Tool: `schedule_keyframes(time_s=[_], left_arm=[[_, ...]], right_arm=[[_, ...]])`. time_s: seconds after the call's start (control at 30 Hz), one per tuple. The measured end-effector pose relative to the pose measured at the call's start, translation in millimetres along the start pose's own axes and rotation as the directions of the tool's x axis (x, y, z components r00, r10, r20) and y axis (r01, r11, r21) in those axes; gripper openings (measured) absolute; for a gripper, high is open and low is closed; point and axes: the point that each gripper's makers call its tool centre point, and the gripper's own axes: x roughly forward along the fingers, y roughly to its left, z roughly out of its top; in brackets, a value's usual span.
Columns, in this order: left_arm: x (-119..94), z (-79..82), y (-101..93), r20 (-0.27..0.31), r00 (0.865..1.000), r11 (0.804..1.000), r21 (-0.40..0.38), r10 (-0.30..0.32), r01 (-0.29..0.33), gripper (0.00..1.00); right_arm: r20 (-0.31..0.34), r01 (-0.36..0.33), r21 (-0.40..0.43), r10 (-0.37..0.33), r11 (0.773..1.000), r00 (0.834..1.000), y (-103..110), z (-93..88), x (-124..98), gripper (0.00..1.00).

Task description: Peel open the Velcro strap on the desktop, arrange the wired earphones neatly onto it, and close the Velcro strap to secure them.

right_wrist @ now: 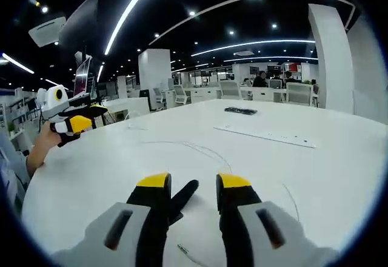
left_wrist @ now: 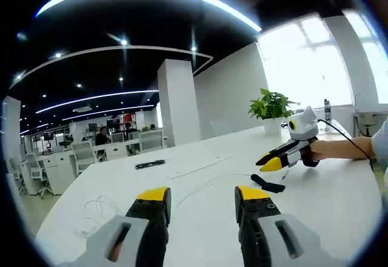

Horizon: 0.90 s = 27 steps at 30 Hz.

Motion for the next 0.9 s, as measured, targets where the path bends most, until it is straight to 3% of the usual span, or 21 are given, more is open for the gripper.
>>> schedule_keyframes(time_s=[0.9], left_arm=[[3, -4.7, -5.9, -0.013, 1.000, 1.000, -0.012, -0.028, 0.027, 0.46]], right_arm=[[-0.038, -0.037, 0.015, 0.038, 0.999, 0.999, 9, -18.8, 6, 0.29]])
